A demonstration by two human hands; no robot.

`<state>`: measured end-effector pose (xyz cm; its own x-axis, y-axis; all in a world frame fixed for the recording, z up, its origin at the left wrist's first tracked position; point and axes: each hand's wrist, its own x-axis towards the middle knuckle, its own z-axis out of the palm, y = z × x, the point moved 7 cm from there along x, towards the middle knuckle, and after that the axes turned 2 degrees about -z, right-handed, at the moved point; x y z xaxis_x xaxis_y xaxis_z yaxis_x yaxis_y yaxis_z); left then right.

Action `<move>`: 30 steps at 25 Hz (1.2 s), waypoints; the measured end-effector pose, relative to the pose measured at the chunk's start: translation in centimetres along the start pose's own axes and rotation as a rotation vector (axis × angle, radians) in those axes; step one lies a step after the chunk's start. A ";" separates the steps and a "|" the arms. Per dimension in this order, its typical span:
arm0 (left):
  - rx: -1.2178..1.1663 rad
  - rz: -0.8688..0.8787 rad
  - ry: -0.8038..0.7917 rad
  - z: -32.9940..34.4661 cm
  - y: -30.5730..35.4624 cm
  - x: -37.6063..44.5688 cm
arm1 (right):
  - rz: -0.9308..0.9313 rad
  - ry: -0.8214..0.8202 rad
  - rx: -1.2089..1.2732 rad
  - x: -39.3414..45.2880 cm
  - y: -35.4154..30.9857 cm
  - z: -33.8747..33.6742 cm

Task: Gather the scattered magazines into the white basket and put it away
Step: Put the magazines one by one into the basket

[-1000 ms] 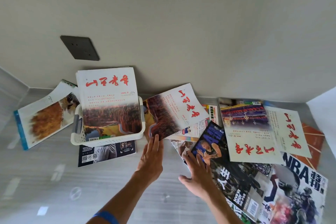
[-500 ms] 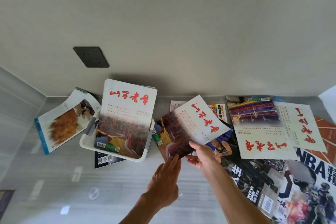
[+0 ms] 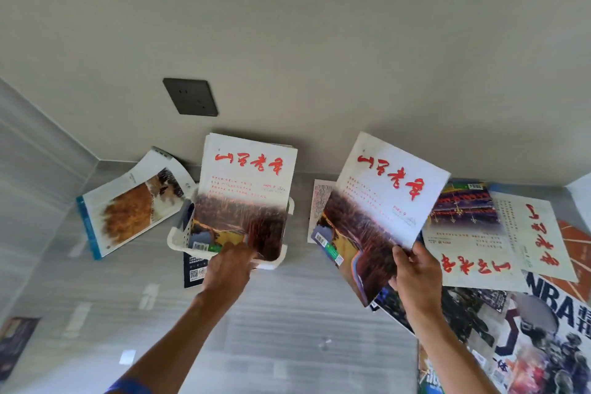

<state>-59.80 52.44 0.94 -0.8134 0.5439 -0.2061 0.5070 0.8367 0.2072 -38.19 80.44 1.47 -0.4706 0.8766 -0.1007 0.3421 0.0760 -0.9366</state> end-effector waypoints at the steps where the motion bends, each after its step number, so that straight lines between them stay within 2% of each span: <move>1: -0.084 -0.043 0.029 -0.2 0.9 1.0 | 0.014 -0.023 0.054 -0.2 0.2 -0.9; 3: -0.216 -0.103 0.094 -0.6 2.8 2.0 | 0.043 -0.104 0.133 -1.1 0.5 -2.8; 5: -0.332 -0.058 0.196 -1.2 4.6 0.8 | 0.064 -0.232 0.161 -2.2 0.6 -3.7; 6: -0.500 -0.038 0.202 -1.2 4.7 -0.6 | 0.072 -0.304 0.159 -2.8 0.6 -3.4; 9: -1.135 0.041 -0.034 -1.0 4.1 -5.3 | 0.053 -0.477 0.132 -4.4 -0.6 0.2; 10: -1.216 0.042 -0.012 -1.1 3.0 -6.1 | 0.019 -0.519 0.103 -4.7 -1.4 1.9; 12: -1.187 -0.068 0.138 -2.1 -0.7 -6.7 | -0.036 -0.581 0.057 -5.4 -3.1 5.2; 14: -1.042 -0.124 0.263 -2.6 -3.8 -7.5 | -0.104 -0.607 -0.044 -6.6 -3.4 7.6; 16: -0.935 -0.174 0.169 -1.3 -5.4 -8.3 | -0.143 -0.579 -0.234 -8.1 -2.5 9.3; 18: -0.858 -0.252 0.095 -0.3 -6.3 -9.0 | -0.083 -0.535 -0.295 -8.8 -1.9 10.5; 22: -0.852 -0.171 0.333 -7.1 -7.7 -6.1 | -0.099 -0.512 -0.034 -6.9 -7.3 13.0; 24: -0.822 -0.106 0.377 -11.4 -8.3 -3.0 | -0.114 -0.471 0.083 -4.9 -10.9 14.9; 28: -0.672 -0.187 0.250 -14.8 -9.7 4.8 | 0.025 -0.364 0.016 -0.7 -13.5 20.9; 30: -0.724 -0.230 0.063 -12.8 -10.3 6.4 | 0.126 -0.369 -0.055 0.1 -12.6 23.4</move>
<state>-73.87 46.48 9.76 -0.9017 0.3384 -0.2693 0.0272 0.6659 0.7455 -61.58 68.45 5.45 -0.6795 0.6517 -0.3369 0.4543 0.0132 -0.8907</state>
